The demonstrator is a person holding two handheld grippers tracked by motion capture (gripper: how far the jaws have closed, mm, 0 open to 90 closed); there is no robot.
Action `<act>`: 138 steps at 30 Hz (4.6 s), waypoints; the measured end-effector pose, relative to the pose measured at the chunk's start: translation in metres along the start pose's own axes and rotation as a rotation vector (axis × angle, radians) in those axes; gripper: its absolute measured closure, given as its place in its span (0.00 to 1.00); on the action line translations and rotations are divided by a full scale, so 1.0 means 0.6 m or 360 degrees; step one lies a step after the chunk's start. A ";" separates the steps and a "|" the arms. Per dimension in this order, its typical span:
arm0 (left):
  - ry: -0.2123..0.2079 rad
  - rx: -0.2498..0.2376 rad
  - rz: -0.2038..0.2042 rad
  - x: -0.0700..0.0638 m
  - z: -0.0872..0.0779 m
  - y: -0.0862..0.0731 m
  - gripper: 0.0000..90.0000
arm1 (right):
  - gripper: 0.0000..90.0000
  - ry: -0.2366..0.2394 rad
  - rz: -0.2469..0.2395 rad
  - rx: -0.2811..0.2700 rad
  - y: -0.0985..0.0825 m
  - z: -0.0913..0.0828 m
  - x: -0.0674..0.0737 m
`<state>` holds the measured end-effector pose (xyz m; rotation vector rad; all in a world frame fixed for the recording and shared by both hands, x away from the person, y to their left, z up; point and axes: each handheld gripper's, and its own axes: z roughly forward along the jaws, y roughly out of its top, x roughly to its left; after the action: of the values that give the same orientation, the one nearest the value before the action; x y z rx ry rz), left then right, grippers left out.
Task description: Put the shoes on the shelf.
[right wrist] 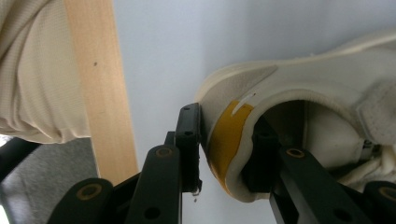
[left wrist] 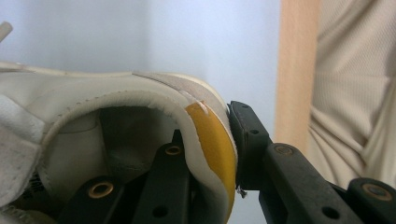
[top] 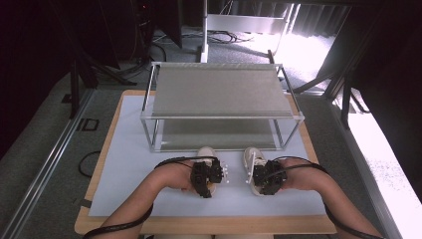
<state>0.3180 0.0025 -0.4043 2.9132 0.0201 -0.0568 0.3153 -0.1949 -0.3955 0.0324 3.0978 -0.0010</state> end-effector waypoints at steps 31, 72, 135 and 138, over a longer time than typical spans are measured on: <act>0.0258 -0.0436 0.0057 0.163 0.022 0.014 0.87 | 0.80 -0.0384 0.0154 -0.0313 0.031 0.003 -0.137; 0.0677 -0.0633 -0.0734 0.130 0.011 0.018 0.35 | 0.51 -0.0715 0.0711 -0.0855 -0.051 0.018 -0.094; 0.0950 -0.0788 -0.0951 0.095 0.060 -0.041 0.09 | 0.13 -0.0892 0.1187 -0.1299 -0.029 0.105 -0.074; 0.0937 -0.0822 -0.0956 0.082 0.063 -0.051 0.09 | 0.13 -0.0905 0.1169 -0.1285 -0.039 0.111 -0.060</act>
<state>0.3652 0.0244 -0.4499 2.2141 0.8578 0.6057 0.3537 -0.2192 -0.4606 0.9203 2.1543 1.0225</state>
